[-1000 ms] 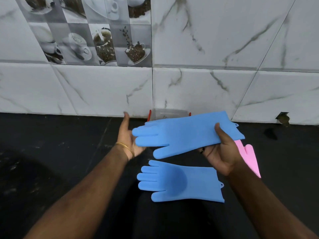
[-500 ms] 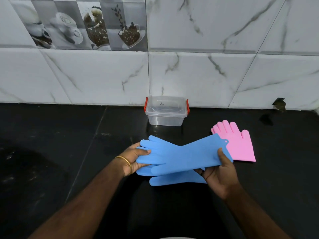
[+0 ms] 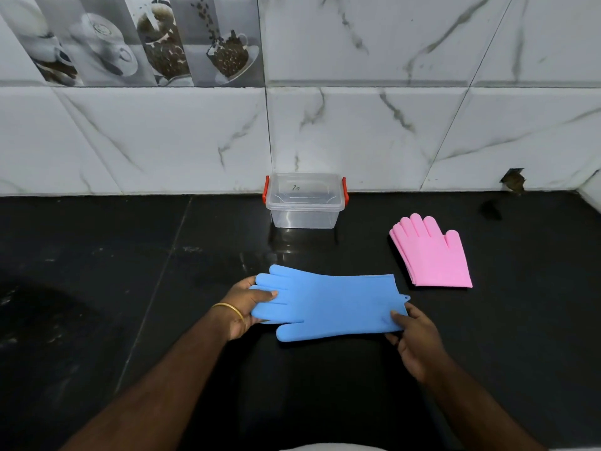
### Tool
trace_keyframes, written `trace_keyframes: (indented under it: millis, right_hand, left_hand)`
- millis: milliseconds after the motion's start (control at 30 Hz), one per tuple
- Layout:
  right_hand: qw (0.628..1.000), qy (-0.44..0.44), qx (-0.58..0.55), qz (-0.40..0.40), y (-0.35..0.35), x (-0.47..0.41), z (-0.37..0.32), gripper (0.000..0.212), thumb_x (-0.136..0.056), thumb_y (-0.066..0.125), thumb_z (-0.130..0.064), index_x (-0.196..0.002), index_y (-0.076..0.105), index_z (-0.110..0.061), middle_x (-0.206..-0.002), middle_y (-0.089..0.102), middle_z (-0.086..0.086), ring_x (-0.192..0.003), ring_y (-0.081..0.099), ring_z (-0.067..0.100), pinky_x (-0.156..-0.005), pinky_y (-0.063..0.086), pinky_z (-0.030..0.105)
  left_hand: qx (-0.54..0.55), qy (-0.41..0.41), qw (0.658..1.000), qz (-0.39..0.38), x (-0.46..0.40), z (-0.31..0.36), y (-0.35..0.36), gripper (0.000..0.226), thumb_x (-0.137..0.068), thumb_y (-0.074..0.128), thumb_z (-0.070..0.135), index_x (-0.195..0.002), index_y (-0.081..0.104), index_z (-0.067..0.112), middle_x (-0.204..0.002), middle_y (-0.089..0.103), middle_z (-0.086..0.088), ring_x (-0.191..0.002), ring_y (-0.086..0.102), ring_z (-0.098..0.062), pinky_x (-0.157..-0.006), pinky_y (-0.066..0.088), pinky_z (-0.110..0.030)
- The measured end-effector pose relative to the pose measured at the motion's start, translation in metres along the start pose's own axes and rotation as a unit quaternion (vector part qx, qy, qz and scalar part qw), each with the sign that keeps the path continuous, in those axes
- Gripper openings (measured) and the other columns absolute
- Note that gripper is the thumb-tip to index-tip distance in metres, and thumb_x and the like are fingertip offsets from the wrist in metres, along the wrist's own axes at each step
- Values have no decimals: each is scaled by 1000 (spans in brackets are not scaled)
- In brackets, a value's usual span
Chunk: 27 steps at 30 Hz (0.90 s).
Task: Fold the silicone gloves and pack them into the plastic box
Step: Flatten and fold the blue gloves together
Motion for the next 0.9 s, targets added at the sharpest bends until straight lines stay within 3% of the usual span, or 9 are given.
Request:
trace_keyframes:
  millis: [267,400,567,633,700,733,767,833,900]
  right_hand:
    - [999,-33,22,0,1,0,-13,40,-98,51,1,-137,51,-6,-129,64,9,-107,66,23,-82,54,36]
    - [986,-66,136,68,-7,2,-12,38,-93,60,2,-130,55,-4,-105,67,1,-88,66,12,-69,54,28]
    - [945,-151,265,116,-13,0,-26,37,-85,69,3,-120,64,-5,-112,70,9,-97,66,19,-91,52,35]
    - [921,-170,324,132,-17,0,-29,32,-83,70,0,-113,67,-11,-108,71,5,-97,65,17,-89,50,31]
    - [907,-162,360,144,-22,-2,-30,29,-81,72,-1,-107,67,-14,-104,71,3,-94,64,17,-85,47,29]
    - [904,-155,371,148,-24,-3,-29,27,-80,72,-2,-105,67,-13,-103,71,4,-93,64,18,-84,47,29]
    - [901,-148,380,150,-26,-5,-28,26,-79,74,-4,-104,67,-12,-102,71,5,-93,64,19,-83,47,30]
    - [897,-132,396,144,-25,-7,-28,30,-78,78,-10,-105,66,-9,-101,69,6,-93,64,21,-82,49,32]
    - [896,-112,408,134,-23,-9,-29,37,-75,82,-15,-106,65,-8,-99,67,5,-91,64,20,-80,50,33]
  left_hand:
    - [19,42,999,-28,-1,5,0,43,-85,64,-5,-124,61,12,-119,67,-23,-107,66,-41,-87,56,-50]
    - [15,47,998,25,-3,-1,-5,39,-82,68,-4,-118,63,8,-113,70,-23,-94,70,-36,-76,60,-43]
    - [-82,127,983,106,0,10,-3,49,-75,75,-6,-120,61,7,-114,70,-18,-96,67,-29,-89,55,-40]
    - [-189,181,946,190,7,15,0,50,-71,82,2,-117,63,10,-115,68,-13,-100,65,-25,-90,52,-35]
    - [-379,238,855,263,20,16,12,46,-67,84,18,-111,67,18,-115,67,-4,-106,60,-24,-95,47,-36]
    - [-449,271,813,253,26,14,23,42,-67,83,24,-106,69,22,-112,66,0,-107,58,-23,-96,46,-38]
    - [-487,297,796,201,31,10,36,36,-68,83,27,-102,70,23,-109,66,3,-105,57,-21,-96,45,-39]
    - [-517,305,798,42,35,-5,66,31,-73,80,28,-102,70,23,-106,64,4,-102,56,-16,-96,45,-40]
    - [-608,274,744,-50,32,-20,91,38,-78,75,36,-114,65,27,-116,59,5,-112,53,-15,-102,42,-36]
Point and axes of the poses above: each hand's wrist, its own x-axis away from the middle knuckle, its own y-axis out of the palm, z = x × y, the point moved 3 cm from there along -x, towards the middle knuckle
